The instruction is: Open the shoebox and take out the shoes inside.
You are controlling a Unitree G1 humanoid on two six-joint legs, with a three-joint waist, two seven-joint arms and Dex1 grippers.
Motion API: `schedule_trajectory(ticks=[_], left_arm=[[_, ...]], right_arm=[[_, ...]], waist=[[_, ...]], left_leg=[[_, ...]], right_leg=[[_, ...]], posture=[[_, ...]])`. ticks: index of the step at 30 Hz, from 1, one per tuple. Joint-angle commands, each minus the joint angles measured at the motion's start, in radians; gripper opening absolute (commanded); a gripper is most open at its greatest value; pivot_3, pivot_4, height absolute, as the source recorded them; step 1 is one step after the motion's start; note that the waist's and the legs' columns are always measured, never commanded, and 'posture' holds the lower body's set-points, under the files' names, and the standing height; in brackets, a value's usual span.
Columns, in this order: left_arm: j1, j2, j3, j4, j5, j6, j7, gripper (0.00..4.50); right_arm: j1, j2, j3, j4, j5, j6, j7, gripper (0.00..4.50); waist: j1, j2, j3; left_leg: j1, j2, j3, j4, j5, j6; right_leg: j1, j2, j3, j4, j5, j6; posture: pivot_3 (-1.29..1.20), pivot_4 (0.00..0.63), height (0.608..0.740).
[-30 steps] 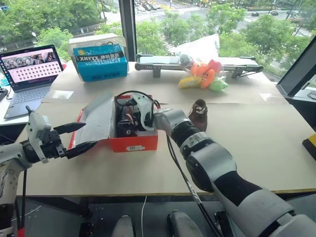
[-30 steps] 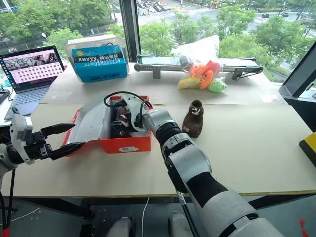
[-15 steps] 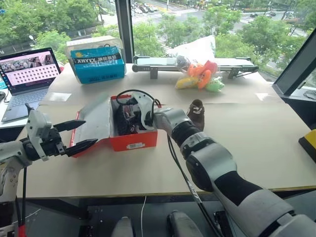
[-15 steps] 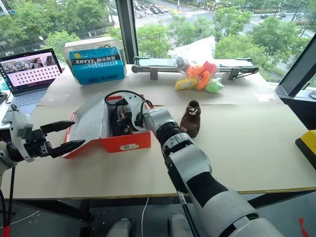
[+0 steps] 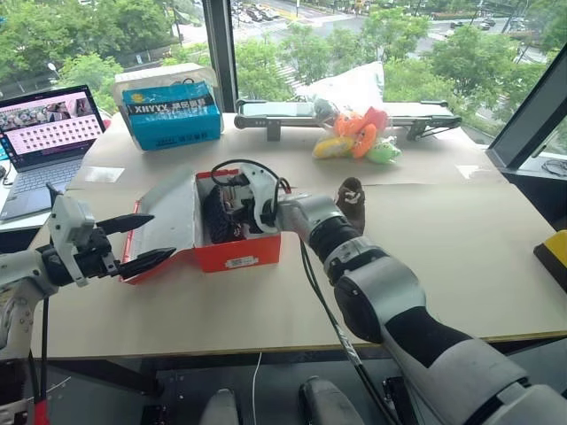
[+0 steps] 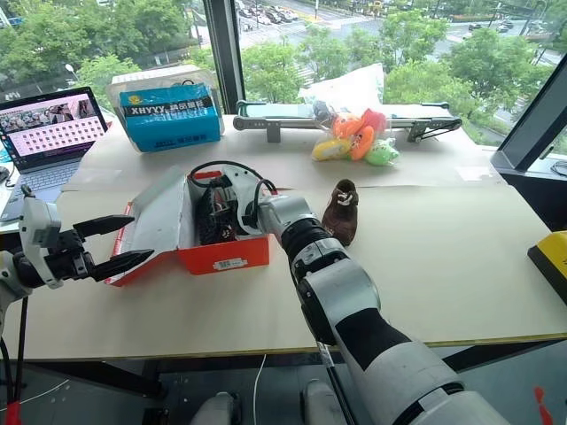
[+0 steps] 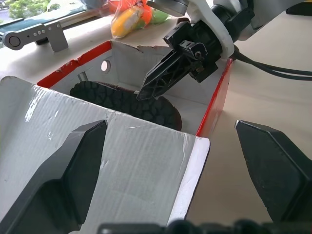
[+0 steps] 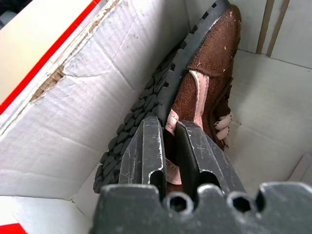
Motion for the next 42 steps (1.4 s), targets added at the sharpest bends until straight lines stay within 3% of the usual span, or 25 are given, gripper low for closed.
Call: schedule_trajectory(ticks=[1,8,19,22,27,33,42], left_arm=[[-0.021,0.008,0.005,-0.008,0.0,-0.015,0.002,4.5],[-0.028,0.007,-0.005,-0.006,0.003,-0.015,0.001,4.5],[-0.052,0.009,-0.025,0.011,0.007,-0.014,-0.008,4.5],[-0.053,0.009,-0.028,0.014,0.008,-0.017,-0.012,4.5],[-0.058,0.004,-0.037,0.018,0.01,-0.018,-0.014,4.5],[-0.076,0.001,-0.051,0.031,0.014,-0.019,-0.022,4.5],[-0.108,-0.002,-0.073,0.061,0.025,-0.022,-0.041,4.5]], right_arm=[[-0.051,0.038,-0.021,-0.021,0.009,0.04,-0.035,0.11],[-0.097,-0.016,-0.051,-0.205,0.064,0.18,-0.023,0.11],[0.015,-0.067,-0.062,-0.596,0.104,0.409,-0.099,0.11],[0.044,-0.115,-0.099,-0.702,0.11,0.463,-0.149,0.11],[0.129,-0.32,-0.146,-0.902,0.059,0.546,-0.245,0.11],[0.235,-0.456,-0.159,-1.04,0.022,0.613,-0.32,0.11],[0.292,-0.516,-0.244,-1.1,0.041,0.662,-0.354,0.11]], waist=[[-0.001,0.0,0.0],[-0.002,0.0,0.001],[0.006,0.0,0.001],[0.013,0.0,0.001],[0.039,0.0,0.001],[0.045,0.0,0.001],[0.047,0.0,0.001]], left_leg=[[-0.001,0.0,0.0,0.0,0.0,0.0],[-0.012,0.0,0.0,-0.001,0.0,0.0],[-0.027,-0.001,-0.001,-0.001,0.0,0.0],[-0.029,-0.001,-0.001,-0.001,0.0,0.0],[-0.034,-0.001,-0.001,-0.001,0.0,0.0],[-0.034,-0.003,0.001,0.0,0.0,0.0],[-0.034,-0.002,0.002,0.0,0.0,0.0]], right_leg=[[-0.001,0.0,0.0,0.0,0.0,0.0],[-0.012,0.0,0.0,0.0,0.0,0.0],[-0.023,-0.001,-0.001,-0.002,0.003,-0.004],[-0.026,-0.001,-0.001,0.0,0.003,-0.004],[-0.032,-0.002,-0.001,0.0,0.003,-0.004],[-0.032,-0.003,0.0,0.001,0.003,-0.004],[-0.032,-0.002,0.002,0.001,0.003,-0.004]], posture=[[0.0,0.15,0.736],[0.0,0.15,0.736],[0.0,0.15,0.736],[0.0,0.15,0.736],[0.0,0.15,0.736],[0.0,0.15,0.736],[0.0,0.15,0.736]])
